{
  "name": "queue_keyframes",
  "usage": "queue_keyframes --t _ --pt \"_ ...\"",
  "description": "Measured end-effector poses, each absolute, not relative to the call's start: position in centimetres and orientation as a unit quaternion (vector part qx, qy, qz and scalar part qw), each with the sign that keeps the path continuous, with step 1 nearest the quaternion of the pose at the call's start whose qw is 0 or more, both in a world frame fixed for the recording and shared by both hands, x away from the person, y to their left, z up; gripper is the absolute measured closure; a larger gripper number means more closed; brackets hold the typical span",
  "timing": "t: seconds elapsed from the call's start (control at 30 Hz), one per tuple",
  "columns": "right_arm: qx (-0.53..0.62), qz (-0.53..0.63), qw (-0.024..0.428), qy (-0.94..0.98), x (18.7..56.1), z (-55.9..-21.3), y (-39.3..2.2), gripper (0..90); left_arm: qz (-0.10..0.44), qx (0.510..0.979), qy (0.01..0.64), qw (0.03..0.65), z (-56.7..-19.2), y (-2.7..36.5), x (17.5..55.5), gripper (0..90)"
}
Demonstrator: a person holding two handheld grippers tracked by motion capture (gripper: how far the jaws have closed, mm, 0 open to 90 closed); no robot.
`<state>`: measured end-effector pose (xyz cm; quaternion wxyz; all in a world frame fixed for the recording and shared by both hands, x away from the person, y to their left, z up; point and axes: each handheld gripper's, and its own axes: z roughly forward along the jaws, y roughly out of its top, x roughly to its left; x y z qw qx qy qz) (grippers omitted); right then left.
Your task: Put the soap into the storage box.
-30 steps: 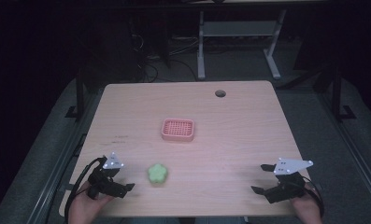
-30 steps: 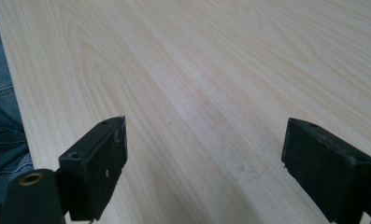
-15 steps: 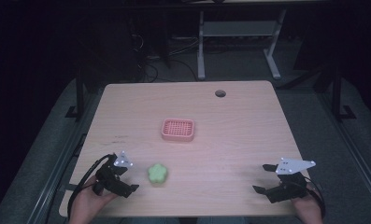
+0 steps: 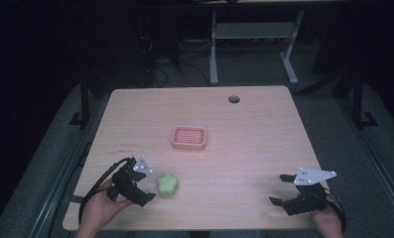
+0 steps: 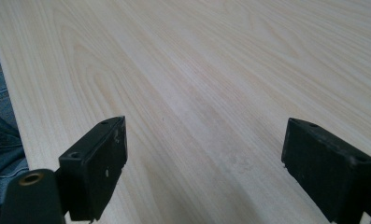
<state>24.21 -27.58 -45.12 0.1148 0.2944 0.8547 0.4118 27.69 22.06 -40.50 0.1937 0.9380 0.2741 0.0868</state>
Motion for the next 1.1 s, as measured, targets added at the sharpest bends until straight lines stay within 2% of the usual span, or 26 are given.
queue_keyframes --t 0.4,1.1 --pt "0.293 0.415 0.116 0.854 24.2 -45.1 -27.7 13.8 0.074 0.947 0.254 0.180 -40.2 19.4 28.8 15.5" --pt "0.293 0.414 0.112 0.854 24.1 -45.0 -27.5 13.8 0.049 0.960 0.243 0.128 -42.2 16.2 30.5 15.9"
